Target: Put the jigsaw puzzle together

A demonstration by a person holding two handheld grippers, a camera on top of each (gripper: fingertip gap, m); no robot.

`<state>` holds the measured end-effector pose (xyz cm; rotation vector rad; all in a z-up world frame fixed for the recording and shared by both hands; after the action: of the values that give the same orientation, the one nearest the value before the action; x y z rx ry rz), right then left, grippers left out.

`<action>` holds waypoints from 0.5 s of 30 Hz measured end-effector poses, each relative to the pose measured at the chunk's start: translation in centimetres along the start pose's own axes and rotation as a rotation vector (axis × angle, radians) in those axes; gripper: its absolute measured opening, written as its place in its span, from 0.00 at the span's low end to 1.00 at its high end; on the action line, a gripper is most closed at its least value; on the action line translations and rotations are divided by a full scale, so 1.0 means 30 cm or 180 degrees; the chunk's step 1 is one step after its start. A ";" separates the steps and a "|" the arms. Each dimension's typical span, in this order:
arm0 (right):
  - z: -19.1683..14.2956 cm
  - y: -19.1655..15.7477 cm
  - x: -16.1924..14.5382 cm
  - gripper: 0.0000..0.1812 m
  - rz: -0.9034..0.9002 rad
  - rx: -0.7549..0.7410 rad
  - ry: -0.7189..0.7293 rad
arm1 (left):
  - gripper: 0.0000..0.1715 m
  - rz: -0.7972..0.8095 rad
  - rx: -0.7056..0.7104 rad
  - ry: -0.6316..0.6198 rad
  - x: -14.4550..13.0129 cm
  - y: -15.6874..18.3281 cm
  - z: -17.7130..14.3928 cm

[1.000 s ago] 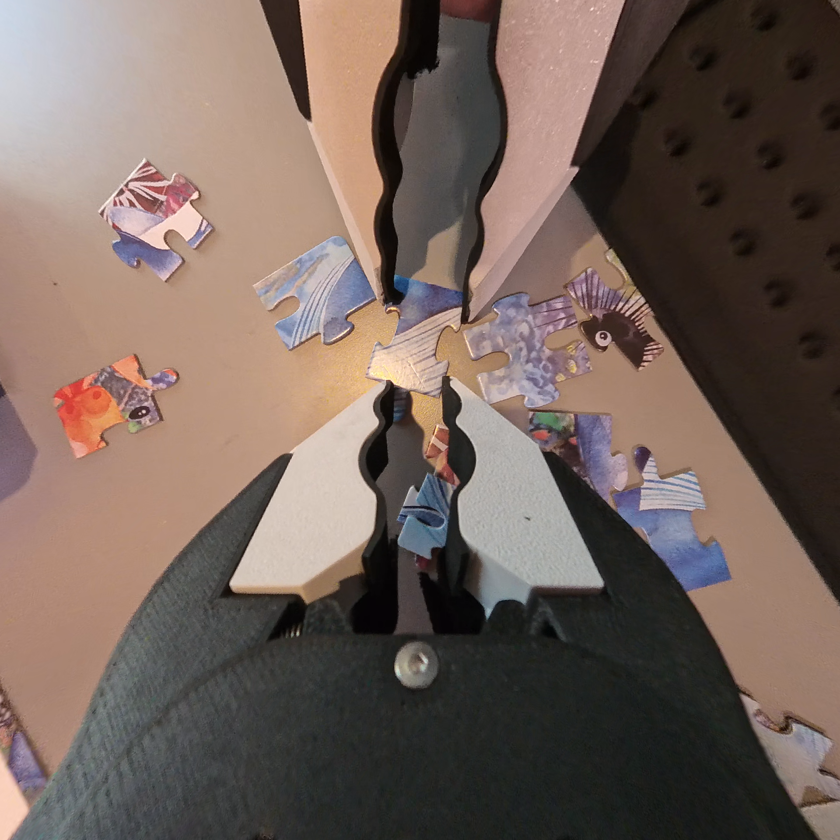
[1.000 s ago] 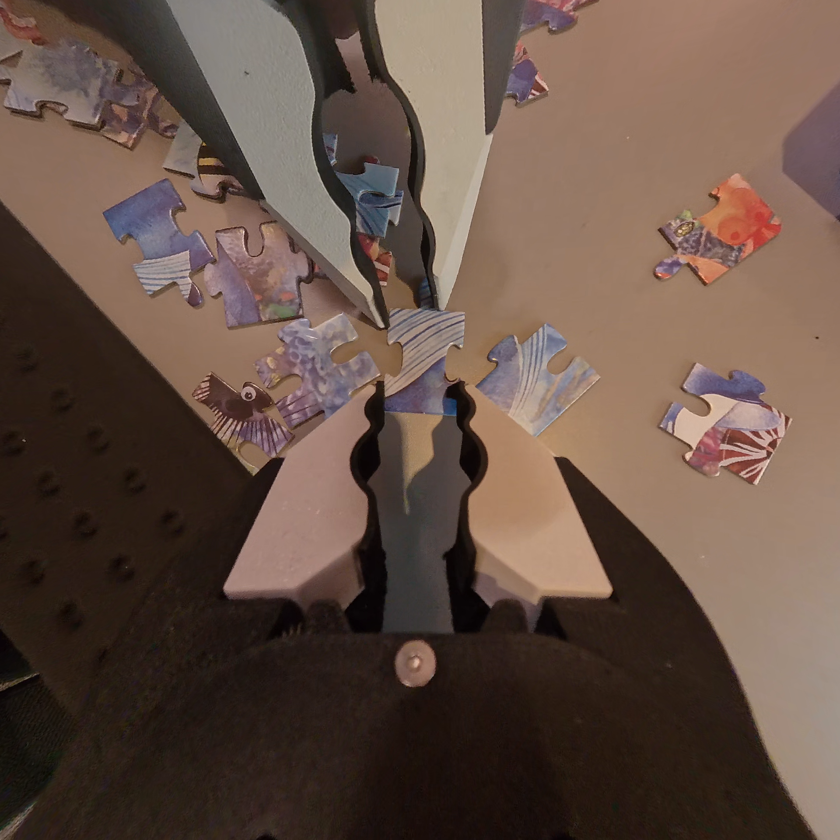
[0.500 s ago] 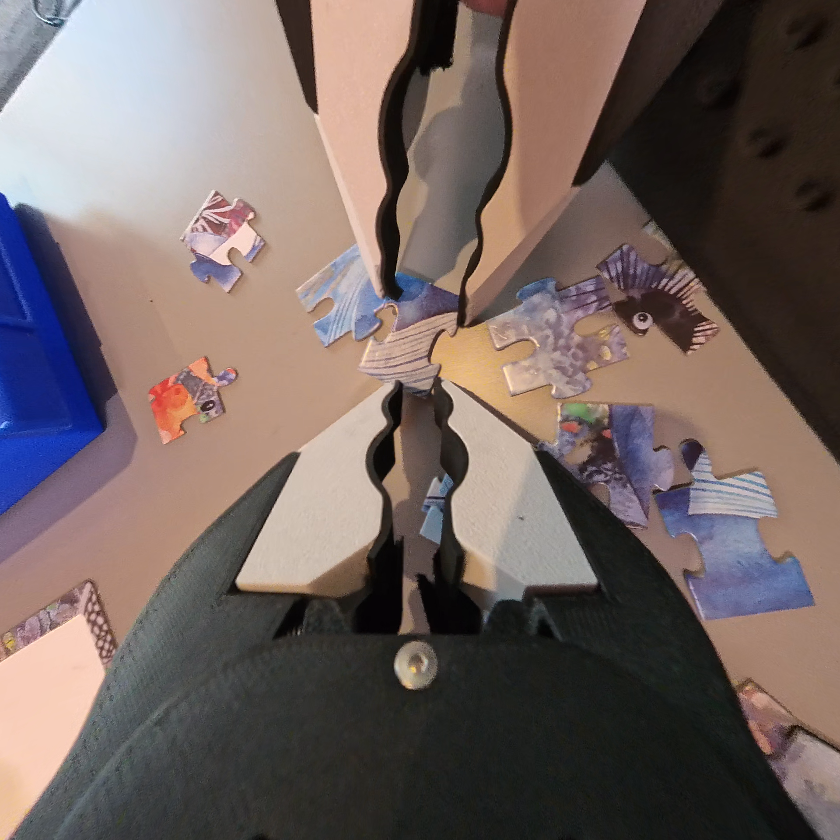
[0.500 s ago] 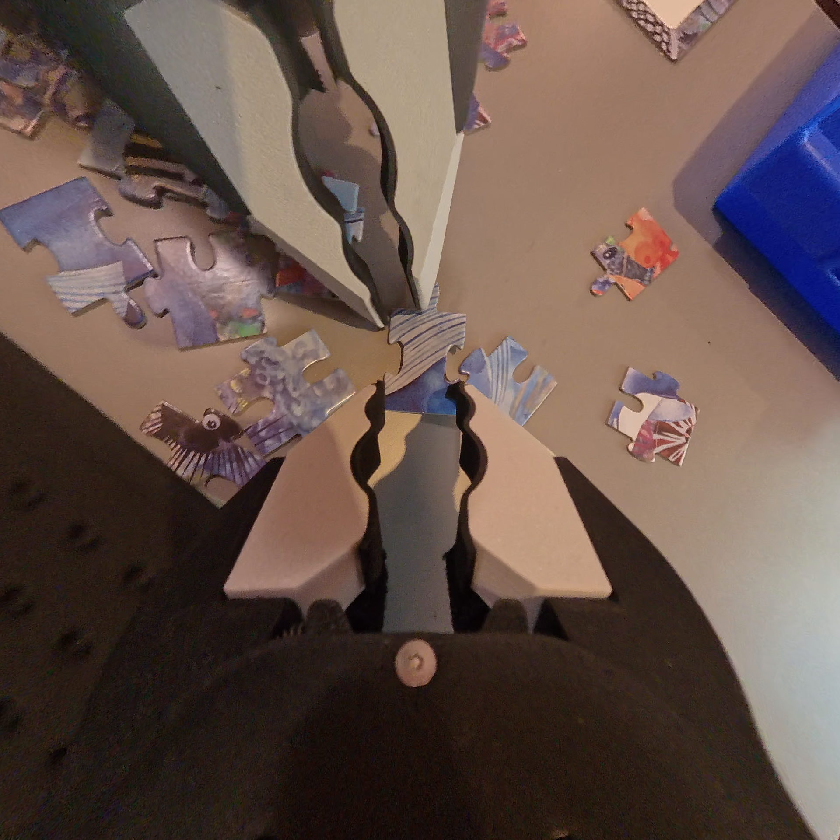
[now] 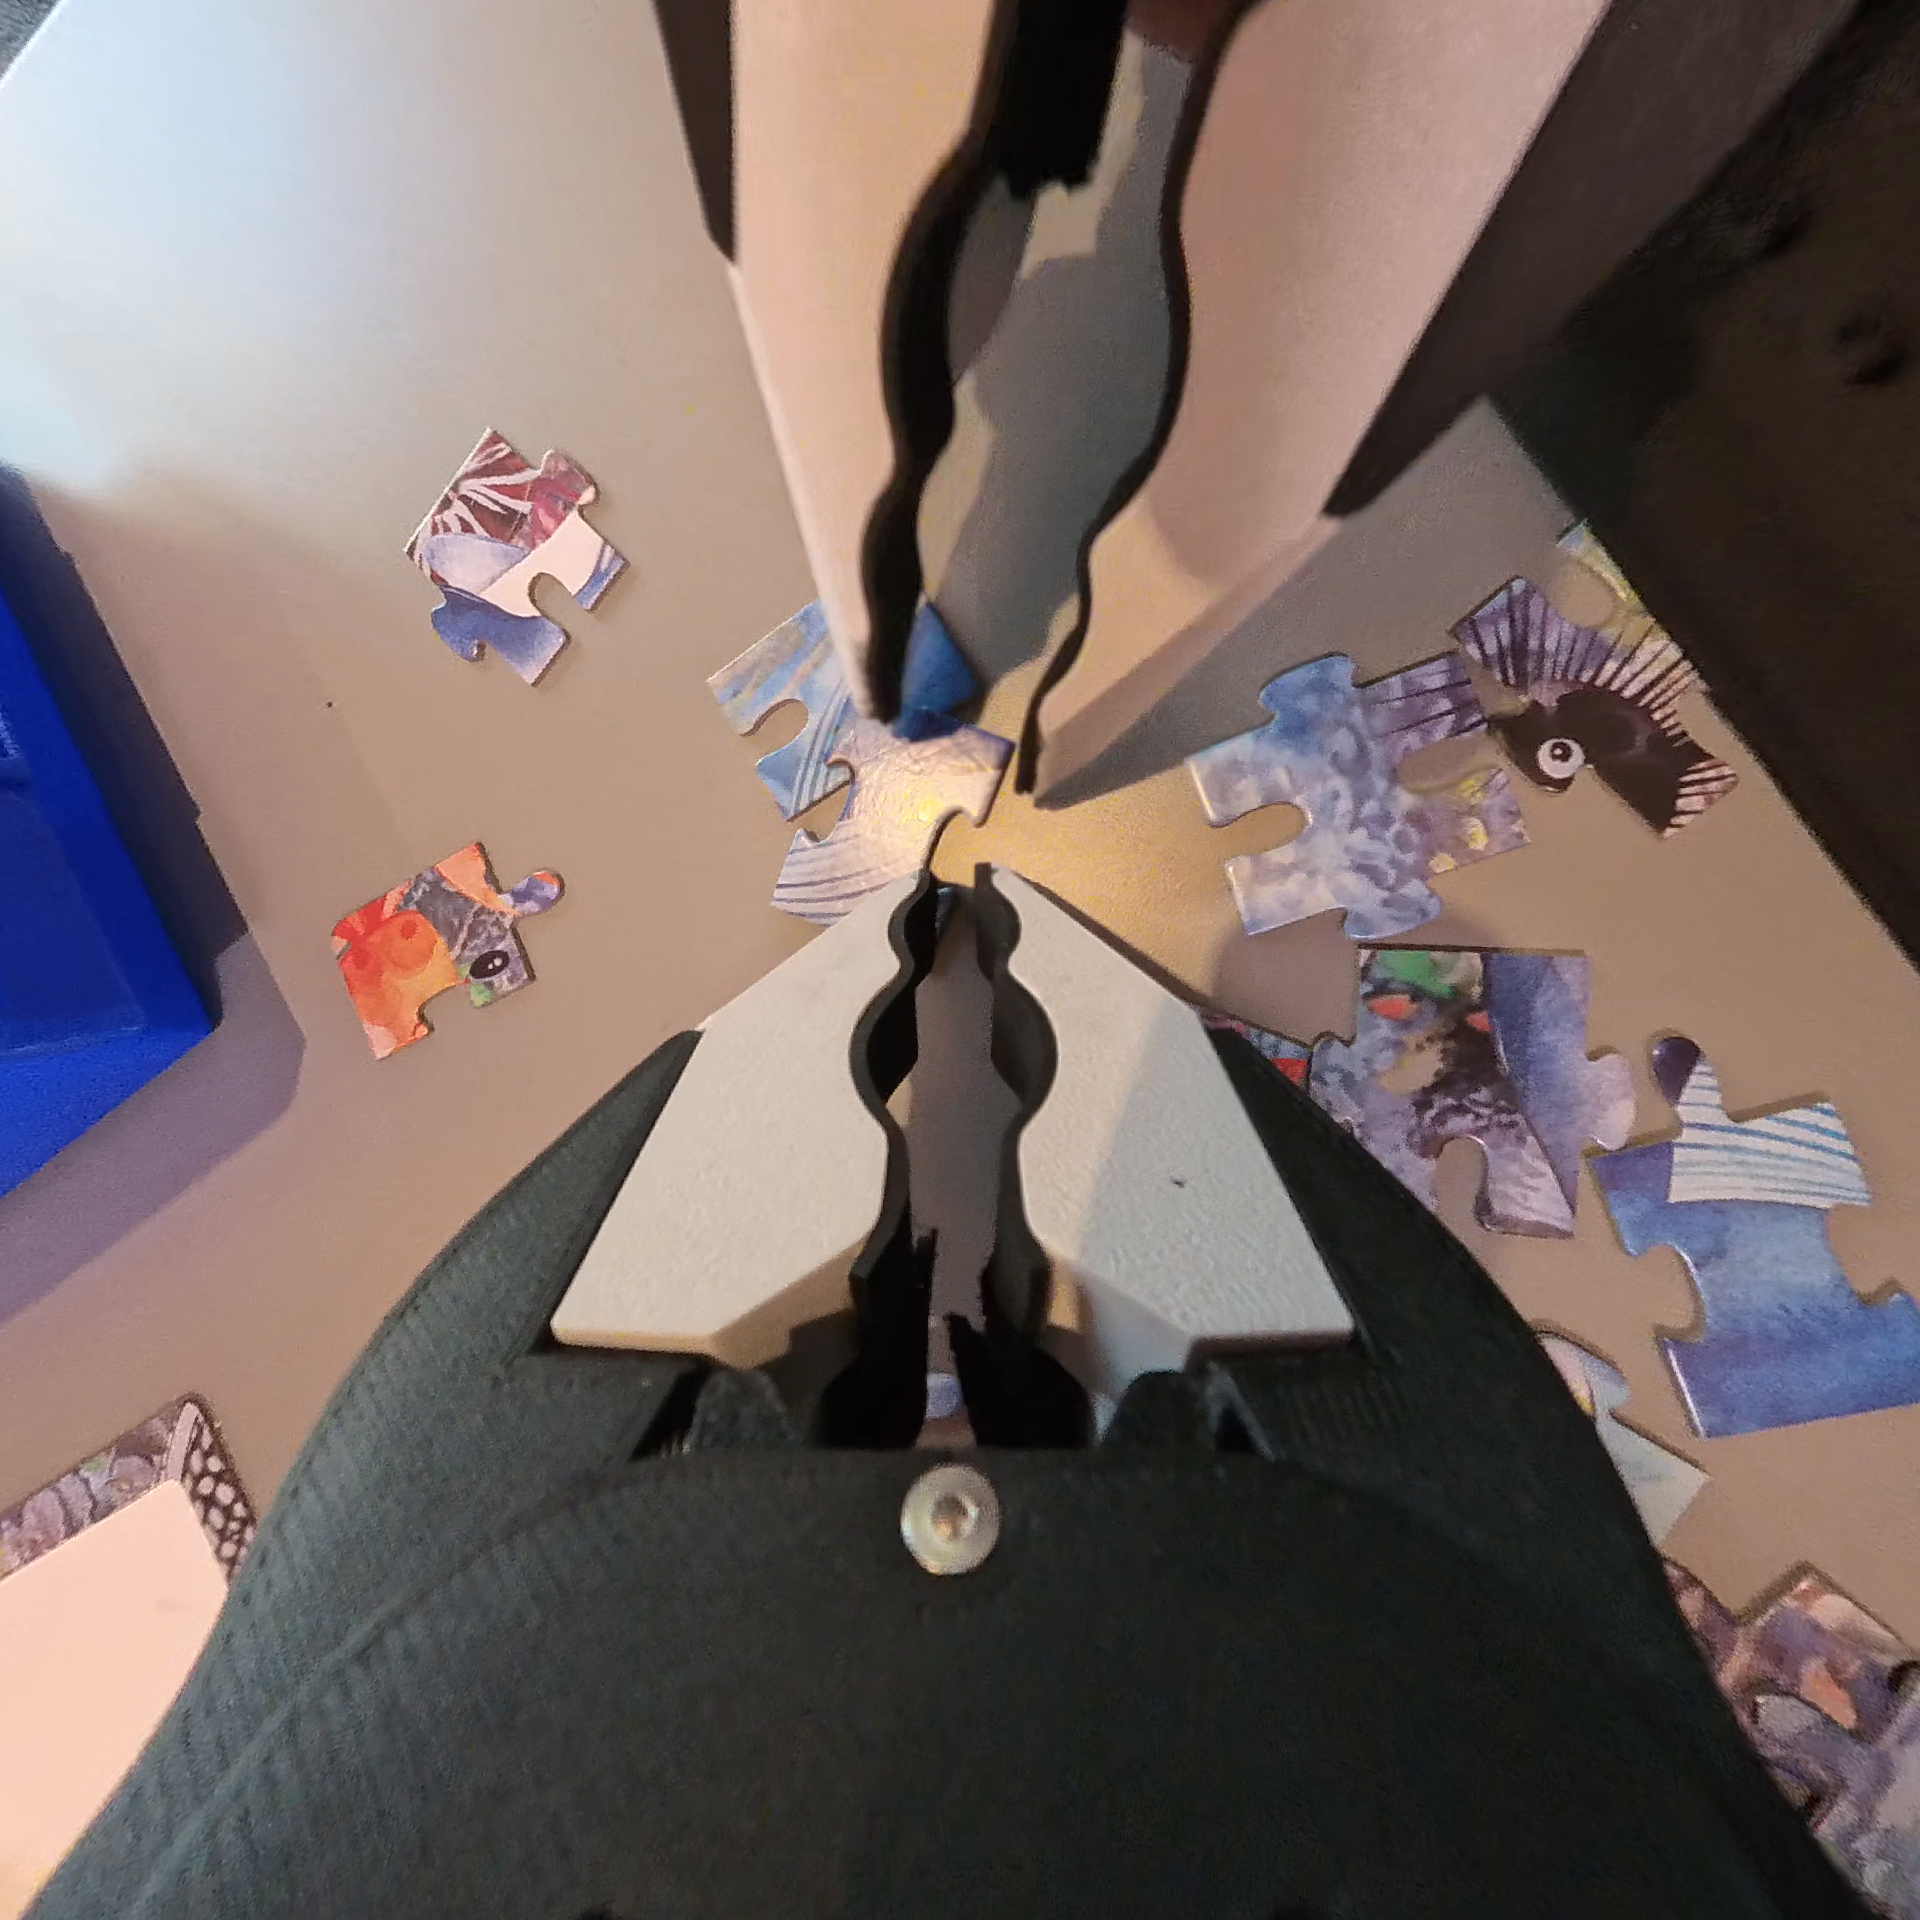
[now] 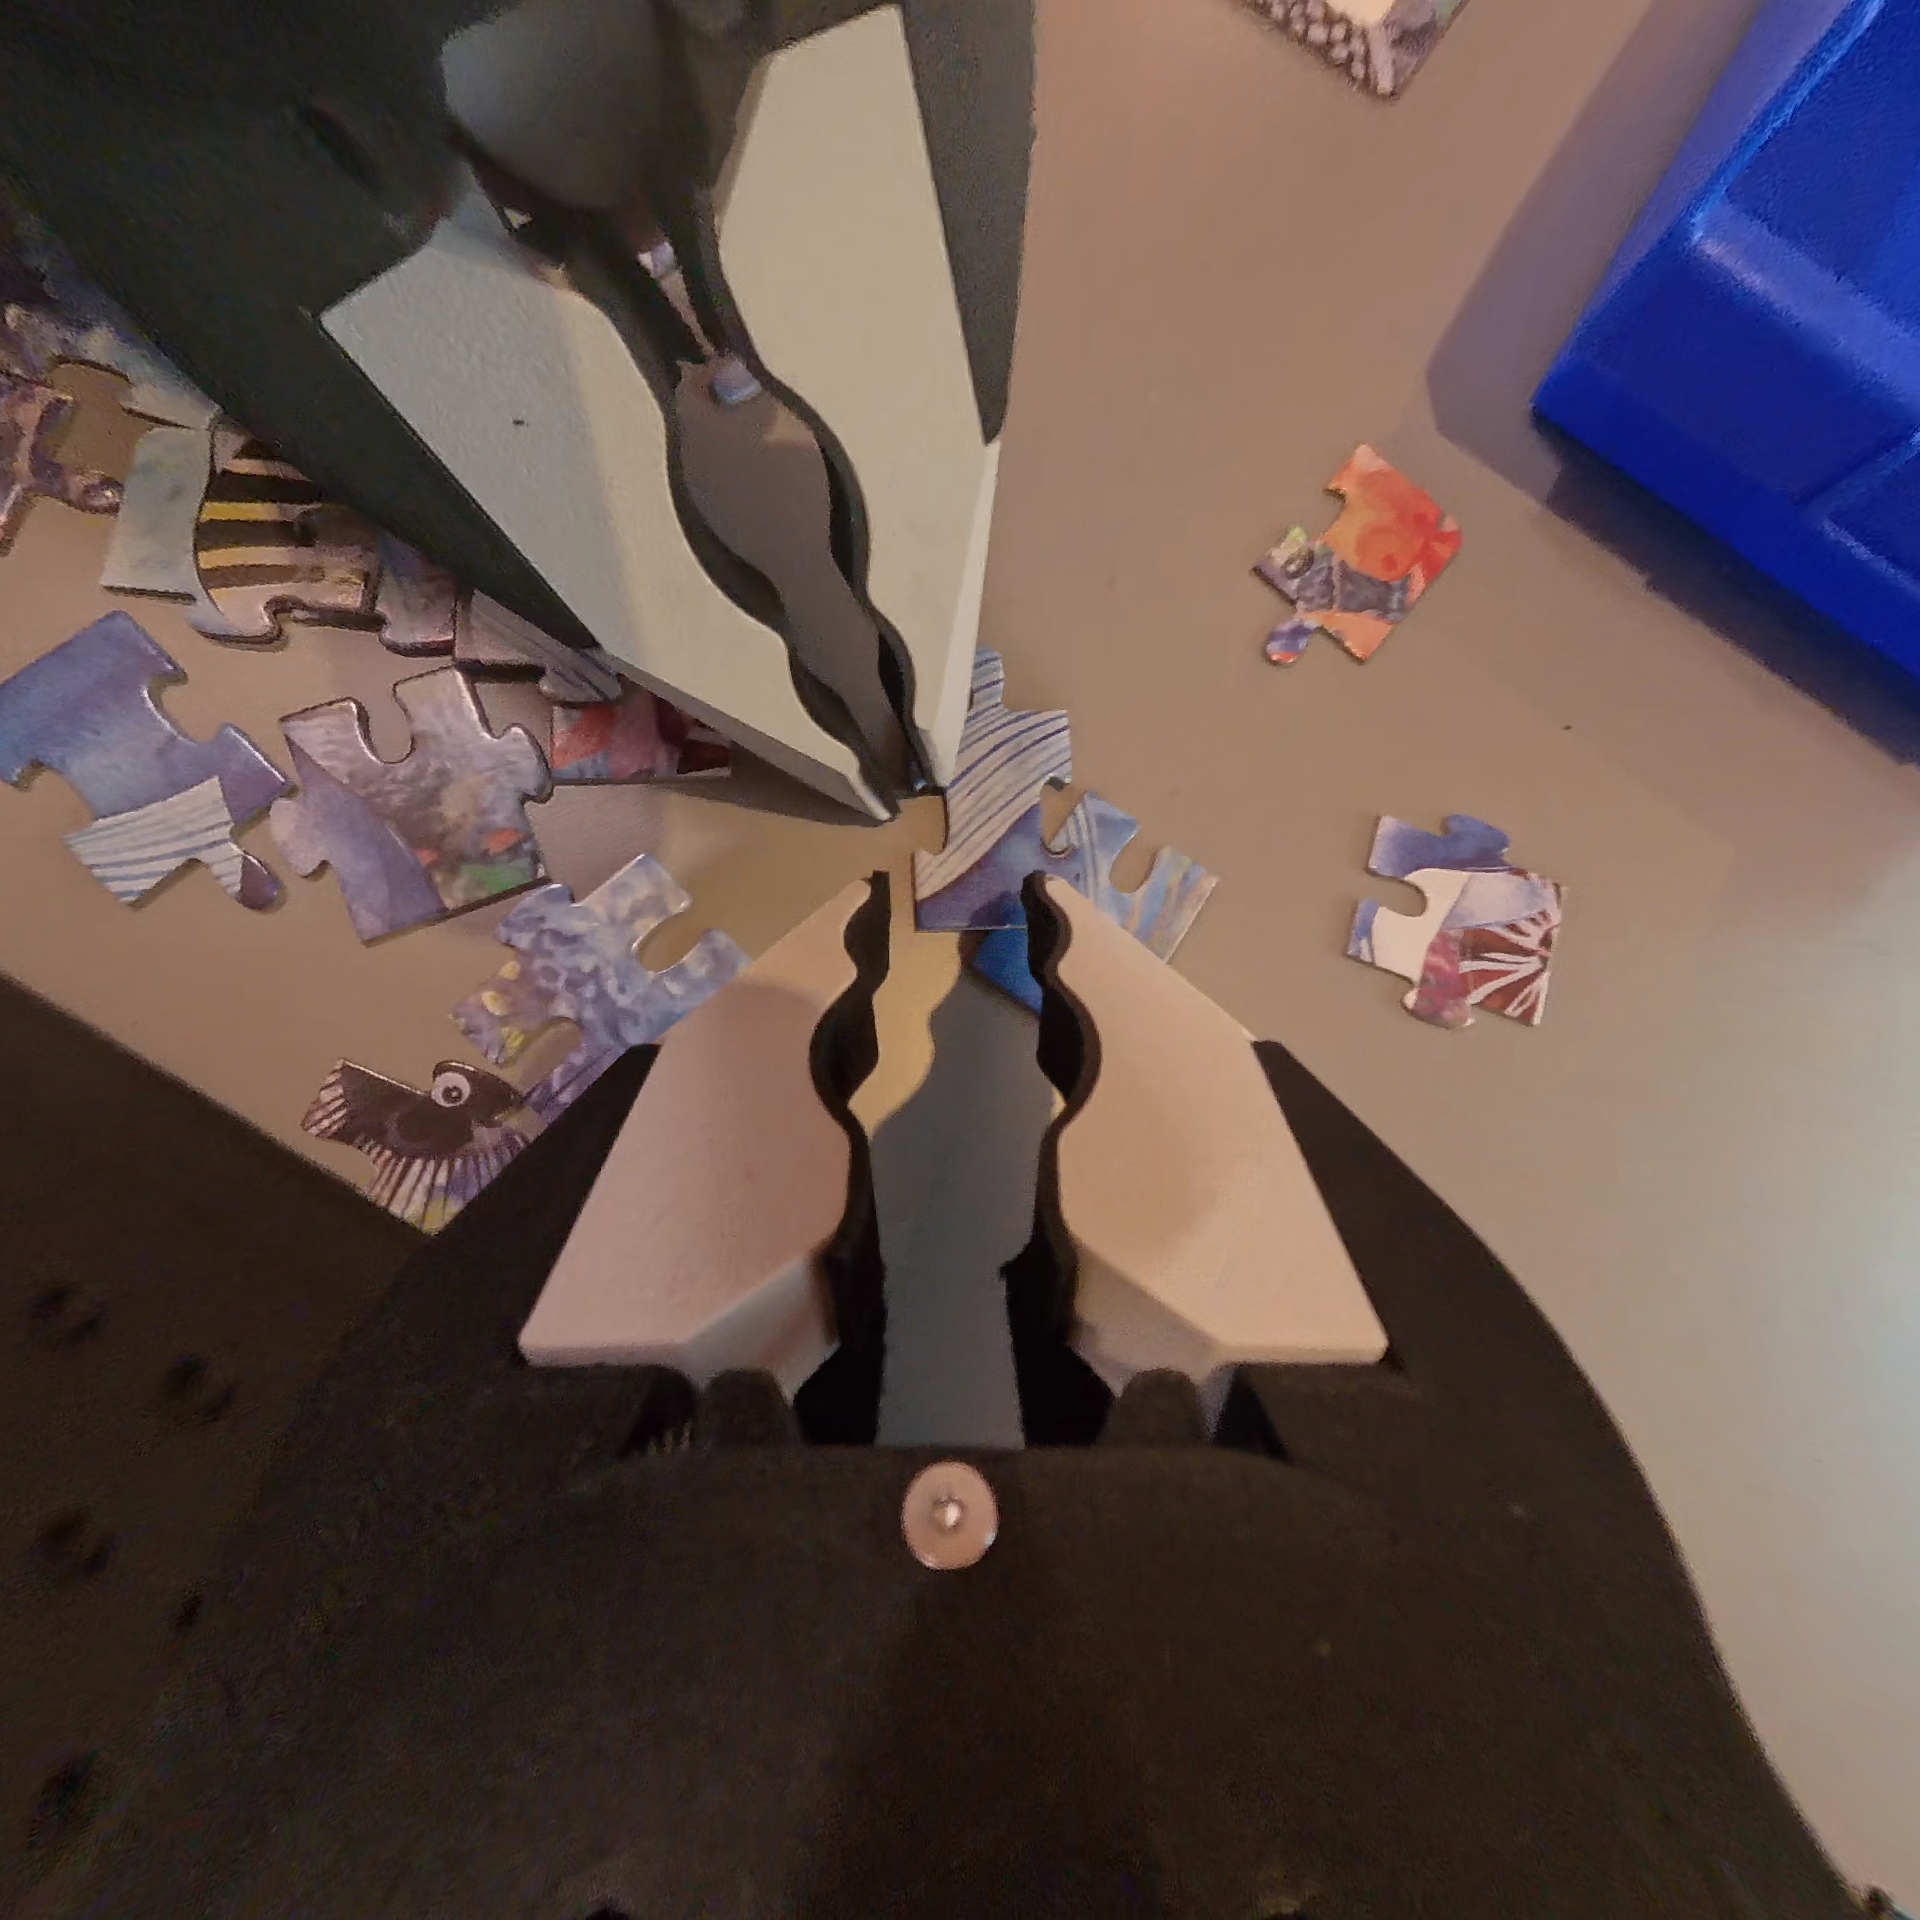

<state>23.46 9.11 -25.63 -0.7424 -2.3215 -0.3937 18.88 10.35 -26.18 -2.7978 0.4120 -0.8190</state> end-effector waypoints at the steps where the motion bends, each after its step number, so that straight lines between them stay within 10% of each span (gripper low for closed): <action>1: -0.006 0.012 0.005 0.15 -0.0010 -0.0009 0.0042 | 0.03 0.0002 0.0001 -0.0006 -0.002 -0.001 -0.001; 15: 0.010 0.005 -0.017 0.18 -0.0085 0.0339 -0.0155 | 0.00 0.0088 -0.0256 0.0047 0.005 0.008 0.005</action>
<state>23.70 9.16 -26.17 -0.6767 -2.3798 -0.2642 19.03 10.08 -26.30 -2.8542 0.4955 -0.8357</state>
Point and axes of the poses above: each gripper's, where its closed fingertips meet, z out along the fingers, x out of its top, y = z × x across the jaws, the point moved 3 cm from there along -z, back along the fingers, and after that the axes turned 4 degrees about z, right-handed, at the moved point
